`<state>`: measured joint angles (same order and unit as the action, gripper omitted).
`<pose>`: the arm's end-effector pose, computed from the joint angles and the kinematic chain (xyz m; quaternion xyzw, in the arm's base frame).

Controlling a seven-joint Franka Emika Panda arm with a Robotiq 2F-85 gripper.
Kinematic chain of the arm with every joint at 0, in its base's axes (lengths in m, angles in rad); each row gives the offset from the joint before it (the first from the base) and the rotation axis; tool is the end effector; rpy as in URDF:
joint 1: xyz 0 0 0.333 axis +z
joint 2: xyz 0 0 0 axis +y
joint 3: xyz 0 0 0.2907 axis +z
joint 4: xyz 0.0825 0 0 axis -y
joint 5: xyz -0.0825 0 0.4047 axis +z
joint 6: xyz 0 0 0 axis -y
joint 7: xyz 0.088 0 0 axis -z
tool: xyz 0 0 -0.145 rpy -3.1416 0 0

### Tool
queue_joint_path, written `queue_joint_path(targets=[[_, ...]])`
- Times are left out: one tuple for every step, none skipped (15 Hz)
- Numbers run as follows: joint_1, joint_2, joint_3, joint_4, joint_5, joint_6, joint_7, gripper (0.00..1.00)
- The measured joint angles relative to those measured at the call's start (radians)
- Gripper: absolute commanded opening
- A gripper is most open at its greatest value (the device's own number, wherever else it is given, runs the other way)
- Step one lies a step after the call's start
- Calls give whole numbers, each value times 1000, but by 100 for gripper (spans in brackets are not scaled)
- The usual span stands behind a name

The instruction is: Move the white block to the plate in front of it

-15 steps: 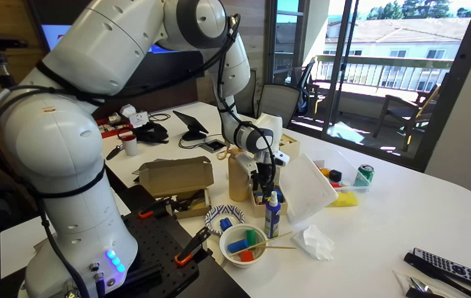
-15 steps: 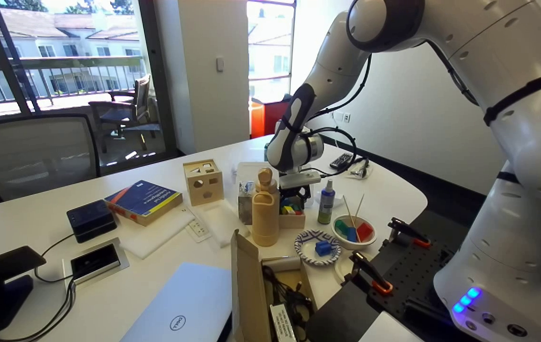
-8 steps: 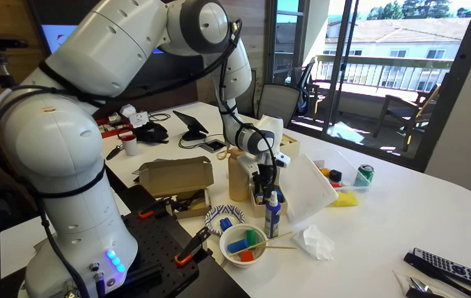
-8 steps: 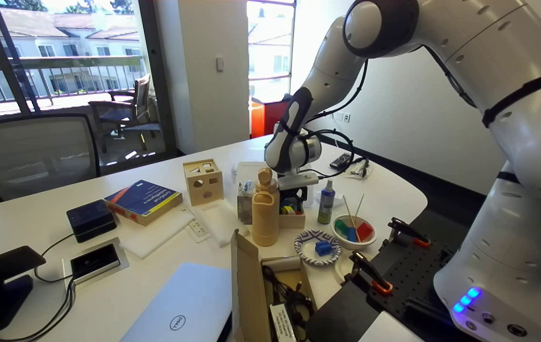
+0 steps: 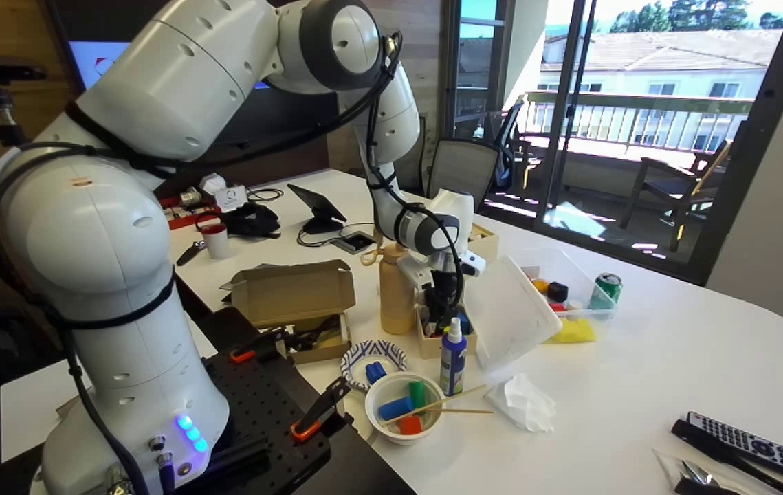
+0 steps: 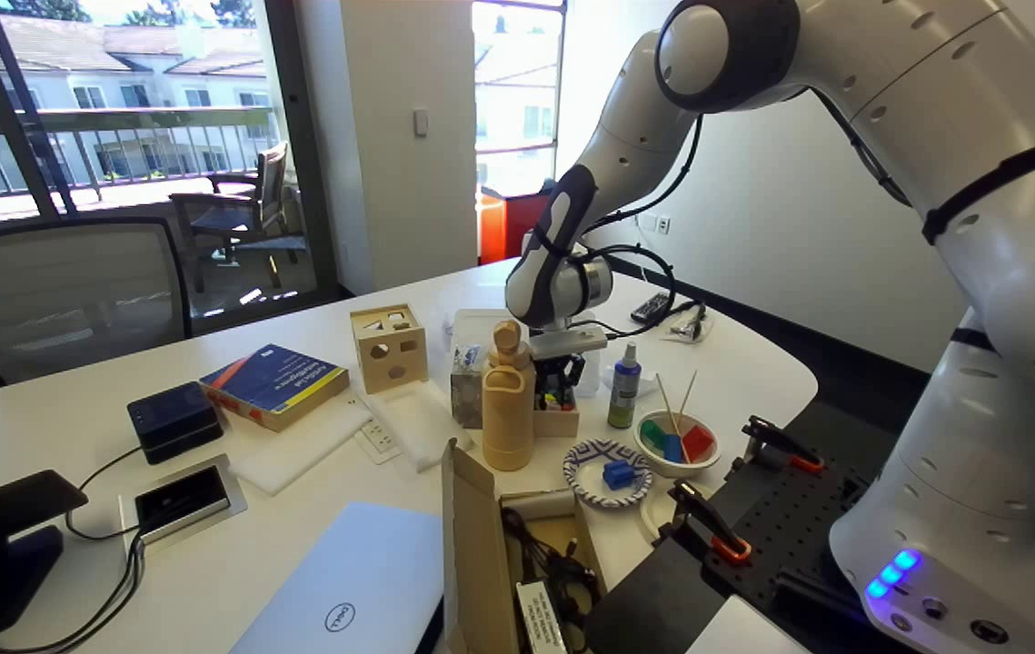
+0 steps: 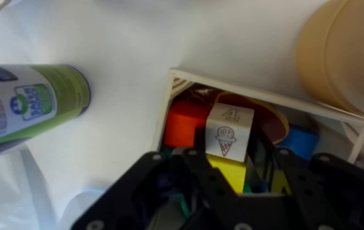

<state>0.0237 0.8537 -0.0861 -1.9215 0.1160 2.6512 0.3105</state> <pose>0.5642 -0.0439 -0.0393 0.9727 -0.2242 -0.0575 0.0163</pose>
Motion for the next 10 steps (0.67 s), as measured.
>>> queue_joint_path(targets=[[0, -1, 0, 3, 0, -5, 6, 11], [1, -1, 0, 3, 0, -6, 9, 11], [1, -1, 0, 4, 0, -7, 9, 11], [1, -1, 0, 5, 0, -7, 9, 11], [1, -1, 0, 5, 0, -8, 9, 11], [1, -1, 0, 5, 0, -9, 9, 11], [1, -1, 0, 5, 0, -9, 9, 11], [1, -1, 0, 6, 0, -9, 9, 11], [1, -1, 0, 7, 1, -9, 9, 11], [1, -2, 1, 7, 2, -9, 9, 11]])
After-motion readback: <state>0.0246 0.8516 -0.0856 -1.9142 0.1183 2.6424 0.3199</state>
